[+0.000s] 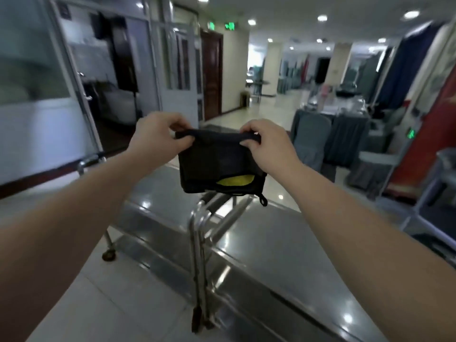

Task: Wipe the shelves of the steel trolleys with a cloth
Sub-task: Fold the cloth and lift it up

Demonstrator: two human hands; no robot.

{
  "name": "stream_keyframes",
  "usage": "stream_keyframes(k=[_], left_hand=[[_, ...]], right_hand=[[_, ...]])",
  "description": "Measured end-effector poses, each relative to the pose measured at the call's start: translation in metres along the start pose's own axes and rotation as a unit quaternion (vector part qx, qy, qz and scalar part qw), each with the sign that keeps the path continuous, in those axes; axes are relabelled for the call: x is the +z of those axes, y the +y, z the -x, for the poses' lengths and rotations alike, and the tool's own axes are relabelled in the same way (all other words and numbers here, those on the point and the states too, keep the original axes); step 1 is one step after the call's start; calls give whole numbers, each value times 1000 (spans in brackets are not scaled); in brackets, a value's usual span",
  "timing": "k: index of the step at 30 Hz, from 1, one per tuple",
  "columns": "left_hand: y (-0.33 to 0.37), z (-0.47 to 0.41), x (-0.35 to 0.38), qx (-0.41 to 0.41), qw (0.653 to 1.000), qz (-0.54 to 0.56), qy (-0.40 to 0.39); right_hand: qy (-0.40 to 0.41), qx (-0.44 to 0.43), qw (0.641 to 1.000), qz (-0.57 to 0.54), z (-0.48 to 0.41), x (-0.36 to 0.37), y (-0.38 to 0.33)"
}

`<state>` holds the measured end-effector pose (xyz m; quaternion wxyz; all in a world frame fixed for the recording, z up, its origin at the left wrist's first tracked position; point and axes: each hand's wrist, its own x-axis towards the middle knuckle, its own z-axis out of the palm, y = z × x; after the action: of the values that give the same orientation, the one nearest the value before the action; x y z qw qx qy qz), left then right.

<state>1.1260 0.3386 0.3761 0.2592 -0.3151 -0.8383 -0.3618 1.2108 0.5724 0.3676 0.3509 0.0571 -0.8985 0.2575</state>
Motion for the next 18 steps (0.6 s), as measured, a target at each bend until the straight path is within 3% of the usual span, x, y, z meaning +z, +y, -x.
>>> stream_keyframes(k=[10, 18], left_hand=[[-77, -32, -132, -104, 989, -45, 99], [-167, -78, -222, -86, 982, -96, 134]], right_hand=[[-37, -101, 990, -95, -115, 81, -104], [-17, -127, 988, -89, -204, 158, -185]])
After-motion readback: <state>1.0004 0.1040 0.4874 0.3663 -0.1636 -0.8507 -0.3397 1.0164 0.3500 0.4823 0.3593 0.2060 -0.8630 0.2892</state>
